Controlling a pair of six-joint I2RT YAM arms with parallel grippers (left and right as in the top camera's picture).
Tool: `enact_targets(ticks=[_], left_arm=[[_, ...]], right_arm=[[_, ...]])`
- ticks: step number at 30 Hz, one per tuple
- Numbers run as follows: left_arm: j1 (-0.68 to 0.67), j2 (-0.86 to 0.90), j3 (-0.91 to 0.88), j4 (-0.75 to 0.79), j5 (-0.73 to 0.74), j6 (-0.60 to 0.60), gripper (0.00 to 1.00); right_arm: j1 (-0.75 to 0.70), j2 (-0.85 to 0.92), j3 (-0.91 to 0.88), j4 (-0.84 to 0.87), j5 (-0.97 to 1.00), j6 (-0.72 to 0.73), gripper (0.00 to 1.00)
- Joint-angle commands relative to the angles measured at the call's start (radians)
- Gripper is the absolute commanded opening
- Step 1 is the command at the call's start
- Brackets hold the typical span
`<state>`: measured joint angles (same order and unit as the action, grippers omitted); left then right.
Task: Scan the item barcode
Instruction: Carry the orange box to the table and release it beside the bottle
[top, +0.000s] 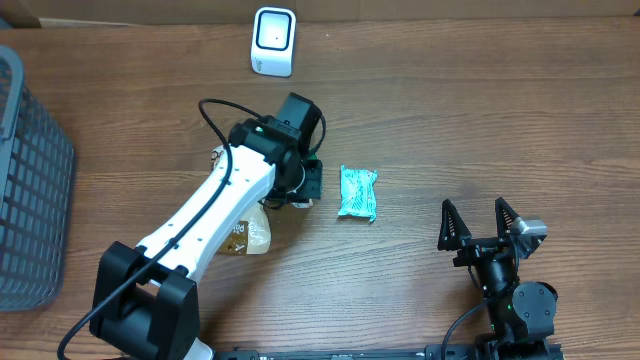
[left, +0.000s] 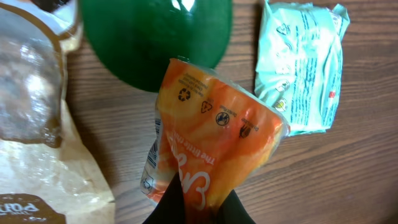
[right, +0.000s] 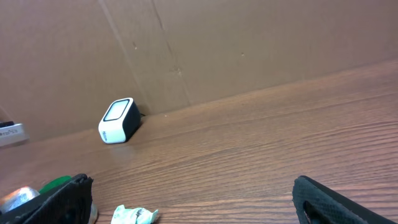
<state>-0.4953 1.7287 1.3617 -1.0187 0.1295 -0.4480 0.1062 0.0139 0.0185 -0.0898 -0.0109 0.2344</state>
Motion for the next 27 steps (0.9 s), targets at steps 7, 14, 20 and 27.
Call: enact_targets(ticks=[7, 14, 20, 27], left_arm=[[-0.021, 0.013, -0.005, 0.004, -0.008, -0.016, 0.75], [0.019, 0.01, 0.045, -0.01, -0.007, 0.066, 0.57], [0.153, 0.006, 0.331, -0.195, -0.007, 0.11, 0.56], [0.37, 0.006, 0.792, -0.478, -0.007, 0.185, 0.57]], right_arm=[[0.006, -0.008, -0.011, 0.006, 0.008, -0.003, 1.0], [0.006, -0.008, -0.011, 0.006, 0.008, -0.003, 1.0], [0.006, -0.008, -0.011, 0.006, 0.008, -0.003, 1.0], [0.006, -0.008, -0.011, 0.006, 0.008, -0.003, 1.0]])
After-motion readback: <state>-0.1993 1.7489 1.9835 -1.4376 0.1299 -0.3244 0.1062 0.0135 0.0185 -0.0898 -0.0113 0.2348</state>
